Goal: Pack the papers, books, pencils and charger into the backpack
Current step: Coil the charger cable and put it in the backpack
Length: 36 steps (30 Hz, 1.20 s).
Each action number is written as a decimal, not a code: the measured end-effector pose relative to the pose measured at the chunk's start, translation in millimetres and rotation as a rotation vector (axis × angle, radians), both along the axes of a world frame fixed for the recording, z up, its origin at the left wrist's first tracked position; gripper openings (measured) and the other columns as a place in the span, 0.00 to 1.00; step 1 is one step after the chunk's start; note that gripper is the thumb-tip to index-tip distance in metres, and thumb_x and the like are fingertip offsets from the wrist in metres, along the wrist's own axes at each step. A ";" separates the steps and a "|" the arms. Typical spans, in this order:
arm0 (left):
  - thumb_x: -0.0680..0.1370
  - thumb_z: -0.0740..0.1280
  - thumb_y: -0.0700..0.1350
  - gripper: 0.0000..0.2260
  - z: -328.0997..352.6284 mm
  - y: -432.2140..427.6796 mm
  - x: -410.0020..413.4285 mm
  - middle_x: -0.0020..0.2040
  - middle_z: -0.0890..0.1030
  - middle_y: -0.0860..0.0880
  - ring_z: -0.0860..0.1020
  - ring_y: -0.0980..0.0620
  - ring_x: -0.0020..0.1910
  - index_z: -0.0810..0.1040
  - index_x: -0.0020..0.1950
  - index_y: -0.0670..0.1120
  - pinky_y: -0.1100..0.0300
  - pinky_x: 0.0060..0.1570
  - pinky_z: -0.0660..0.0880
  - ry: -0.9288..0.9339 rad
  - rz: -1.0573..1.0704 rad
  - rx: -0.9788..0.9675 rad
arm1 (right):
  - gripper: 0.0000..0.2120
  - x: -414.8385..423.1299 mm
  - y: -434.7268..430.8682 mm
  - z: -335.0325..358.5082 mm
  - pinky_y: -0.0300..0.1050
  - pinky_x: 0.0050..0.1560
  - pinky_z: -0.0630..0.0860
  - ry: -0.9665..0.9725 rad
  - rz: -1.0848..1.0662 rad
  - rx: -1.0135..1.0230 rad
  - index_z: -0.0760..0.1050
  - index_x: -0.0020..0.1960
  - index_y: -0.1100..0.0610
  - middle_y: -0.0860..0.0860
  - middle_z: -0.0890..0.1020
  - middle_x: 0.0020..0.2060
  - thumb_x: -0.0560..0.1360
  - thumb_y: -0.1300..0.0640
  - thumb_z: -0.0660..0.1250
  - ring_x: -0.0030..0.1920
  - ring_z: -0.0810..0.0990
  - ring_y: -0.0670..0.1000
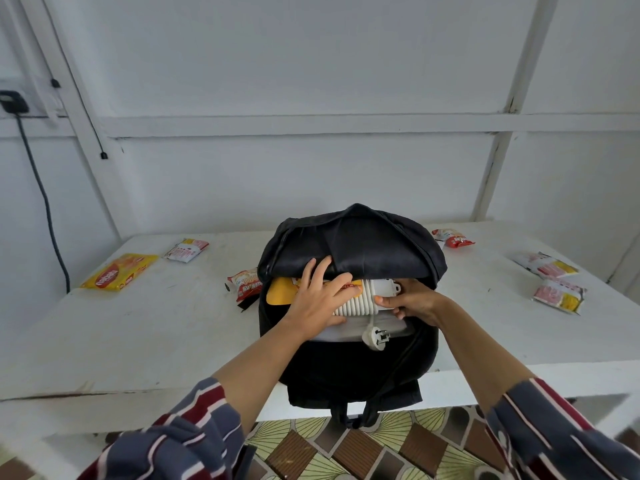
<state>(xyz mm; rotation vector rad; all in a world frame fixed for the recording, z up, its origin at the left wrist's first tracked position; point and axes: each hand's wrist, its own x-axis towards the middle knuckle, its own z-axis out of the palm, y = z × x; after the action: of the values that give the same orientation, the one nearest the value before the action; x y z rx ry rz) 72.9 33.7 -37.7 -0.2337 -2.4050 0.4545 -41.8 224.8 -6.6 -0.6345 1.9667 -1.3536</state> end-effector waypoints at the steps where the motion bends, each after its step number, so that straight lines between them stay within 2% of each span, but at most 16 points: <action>1: 0.57 0.79 0.58 0.29 0.0 -0.5 -0.2 0.58 0.68 0.51 0.66 0.38 0.62 0.78 0.56 0.54 0.36 0.61 0.66 0.005 -0.004 0.004 | 0.26 -1.0 -0.3 1.3 0.39 0.33 0.73 0.003 -0.008 0.004 0.67 0.61 0.57 0.51 0.75 0.41 0.68 0.60 0.75 0.30 0.71 0.46; 3: 0.58 0.79 0.57 0.28 1.4 -1.5 -0.6 0.58 0.69 0.51 0.66 0.38 0.62 0.78 0.55 0.54 0.36 0.61 0.66 0.019 -0.010 0.005 | 0.29 -2.5 -1.1 3.5 0.38 0.33 0.75 -0.003 -0.025 0.010 0.65 0.64 0.57 0.51 0.74 0.46 0.67 0.59 0.75 0.30 0.72 0.46; 8: 0.59 0.79 0.56 0.23 7.3 -4.0 -2.8 0.58 0.69 0.51 0.66 0.38 0.62 0.79 0.52 0.54 0.35 0.60 0.66 0.034 -0.032 0.005 | 0.24 -1.2 -3.4 6.2 0.38 0.30 0.70 -0.074 -0.040 -0.028 0.68 0.63 0.58 0.53 0.73 0.39 0.70 0.60 0.72 0.28 0.69 0.46; 15: 0.57 0.79 0.56 0.24 3.0 0.5 -6.1 0.56 0.69 0.51 0.66 0.39 0.60 0.79 0.50 0.54 0.36 0.60 0.67 0.035 -0.016 0.033 | 0.26 -0.6 -4.7 3.0 0.38 0.31 0.72 -0.054 -0.067 0.009 0.65 0.64 0.56 0.52 0.74 0.42 0.71 0.58 0.72 0.32 0.70 0.47; 19: 0.58 0.79 0.57 0.24 2.5 -1.7 -6.6 0.57 0.69 0.51 0.66 0.39 0.60 0.78 0.51 0.54 0.36 0.60 0.67 0.026 -0.018 0.017 | 0.28 0.4 -4.5 -1.8 0.39 0.36 0.75 -0.119 -0.106 -0.063 0.65 0.67 0.58 0.52 0.76 0.45 0.71 0.60 0.72 0.37 0.75 0.49; 22: 0.59 0.78 0.59 0.25 2.1 -2.2 -6.6 0.56 0.69 0.52 0.67 0.40 0.60 0.77 0.52 0.53 0.37 0.60 0.67 0.033 -0.006 0.007 | 0.31 -0.3 -4.5 -8.6 0.47 0.54 0.78 -0.194 -0.136 -0.161 0.63 0.69 0.57 0.52 0.77 0.55 0.70 0.62 0.72 0.53 0.78 0.52; 24: 0.59 0.78 0.60 0.26 2.9 -2.9 -5.9 0.56 0.69 0.52 0.67 0.40 0.60 0.77 0.53 0.53 0.37 0.61 0.67 0.050 -0.001 -0.008 | 0.33 -0.3 -5.3 -9.4 0.51 0.60 0.75 -0.239 -0.138 -0.208 0.62 0.69 0.56 0.53 0.75 0.60 0.69 0.63 0.73 0.60 0.76 0.54; 30: 0.59 0.77 0.61 0.28 1.5 -4.4 -5.2 0.56 0.70 0.51 0.68 0.40 0.61 0.76 0.54 0.52 0.38 0.61 0.67 0.077 -0.023 -0.031 | 0.31 1.8 -5.2 -9.0 0.52 0.56 0.77 -0.267 -0.138 -0.276 0.62 0.68 0.56 0.55 0.73 0.63 0.70 0.67 0.71 0.60 0.77 0.55; 36: 0.61 0.76 0.61 0.27 2.7 -4.8 -5.6 0.57 0.70 0.52 0.67 0.41 0.61 0.77 0.55 0.52 0.38 0.61 0.67 0.092 -0.028 -0.013 | 0.25 2.2 -8.6 -6.2 0.59 0.62 0.73 -0.268 -0.070 -0.349 0.69 0.65 0.61 0.60 0.78 0.60 0.70 0.69 0.69 0.59 0.78 0.59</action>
<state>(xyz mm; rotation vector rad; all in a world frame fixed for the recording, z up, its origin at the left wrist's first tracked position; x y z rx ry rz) 67.3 28.9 -35.1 -0.2468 -2.3071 0.4586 -39.6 216.2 -12.8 -0.5123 1.5674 -1.7477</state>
